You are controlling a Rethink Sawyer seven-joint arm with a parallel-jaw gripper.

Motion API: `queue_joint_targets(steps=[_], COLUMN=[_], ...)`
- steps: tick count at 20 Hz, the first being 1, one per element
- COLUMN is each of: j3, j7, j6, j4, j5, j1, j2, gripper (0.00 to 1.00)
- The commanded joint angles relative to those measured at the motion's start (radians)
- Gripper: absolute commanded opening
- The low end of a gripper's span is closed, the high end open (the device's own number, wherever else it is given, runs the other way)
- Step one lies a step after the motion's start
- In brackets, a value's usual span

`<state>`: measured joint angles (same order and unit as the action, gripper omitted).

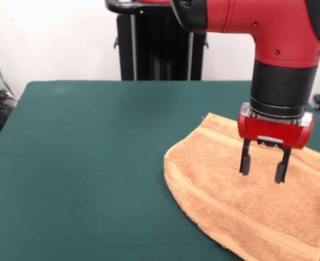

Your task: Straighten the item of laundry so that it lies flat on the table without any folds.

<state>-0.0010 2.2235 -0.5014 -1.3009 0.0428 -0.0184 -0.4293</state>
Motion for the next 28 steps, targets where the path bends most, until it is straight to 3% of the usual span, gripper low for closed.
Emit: queue_joint_targets(steps=[1,13,28], j3=[0.122,0.175,0.296], j7=[-0.079,-0.16,-0.25], j6=[-0.053,-0.043,-0.133], j4=[-0.092,-0.133,-0.135], j5=[0.053,0.086,0.192], j1=[0.011,0.094,0.245], j2=[0.023,0.006,-0.019], gripper=[1.0,1.0,1.0])
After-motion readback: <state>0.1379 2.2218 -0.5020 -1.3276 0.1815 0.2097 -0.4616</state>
